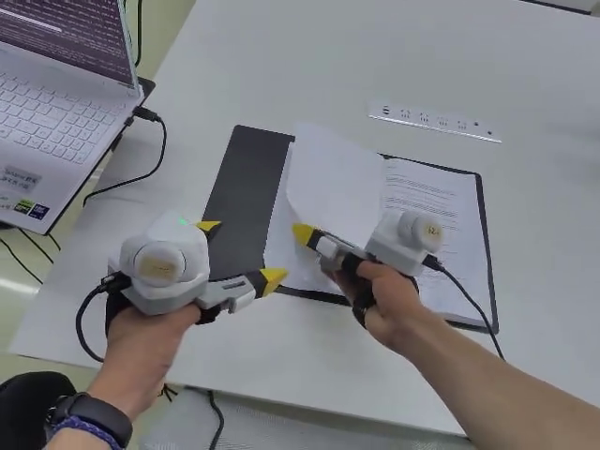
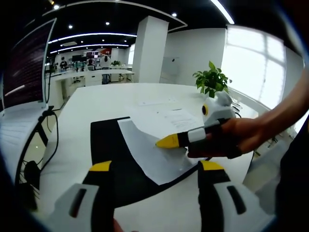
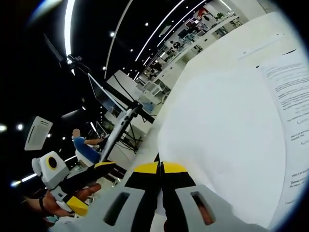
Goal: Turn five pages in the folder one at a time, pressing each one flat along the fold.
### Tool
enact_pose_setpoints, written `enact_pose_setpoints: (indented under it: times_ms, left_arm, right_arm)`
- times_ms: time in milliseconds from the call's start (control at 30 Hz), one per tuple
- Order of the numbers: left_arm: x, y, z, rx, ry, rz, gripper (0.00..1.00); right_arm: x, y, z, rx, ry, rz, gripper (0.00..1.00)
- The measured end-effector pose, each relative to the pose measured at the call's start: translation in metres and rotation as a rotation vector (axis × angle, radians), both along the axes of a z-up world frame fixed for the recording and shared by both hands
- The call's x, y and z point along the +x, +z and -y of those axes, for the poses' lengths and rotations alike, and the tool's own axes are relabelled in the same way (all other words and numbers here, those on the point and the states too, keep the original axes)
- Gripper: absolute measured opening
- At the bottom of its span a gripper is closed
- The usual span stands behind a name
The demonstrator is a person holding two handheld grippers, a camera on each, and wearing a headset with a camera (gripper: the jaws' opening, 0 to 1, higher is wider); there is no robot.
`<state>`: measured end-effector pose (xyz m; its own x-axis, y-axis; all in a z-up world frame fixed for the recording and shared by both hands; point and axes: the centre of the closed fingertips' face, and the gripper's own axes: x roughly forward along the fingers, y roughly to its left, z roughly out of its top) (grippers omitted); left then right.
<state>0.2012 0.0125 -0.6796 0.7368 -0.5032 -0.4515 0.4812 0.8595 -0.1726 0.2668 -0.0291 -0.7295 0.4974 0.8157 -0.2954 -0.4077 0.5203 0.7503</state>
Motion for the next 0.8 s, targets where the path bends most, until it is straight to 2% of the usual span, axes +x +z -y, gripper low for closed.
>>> enact_pose_setpoints:
  times_ms: [200,533,800]
  left_arm:
    - [0.001,0.000,0.002,-0.003,-0.010,-0.001,0.70]
    - [0.004,-0.010,-0.010,-0.013,-0.005,-0.017,0.69]
    - [0.003,-0.013,-0.018,-0.010,0.009,-0.021,0.69]
  right_arm:
    - [-0.002,-0.018,-0.012,-0.017,0.006,-0.030,0.00]
    - [-0.001,-0.047,-0.017,-0.054,-0.014,-0.105,0.01]
    - [-0.010,-0.057,-0.025,-0.070,0.009,-0.138,0.04]
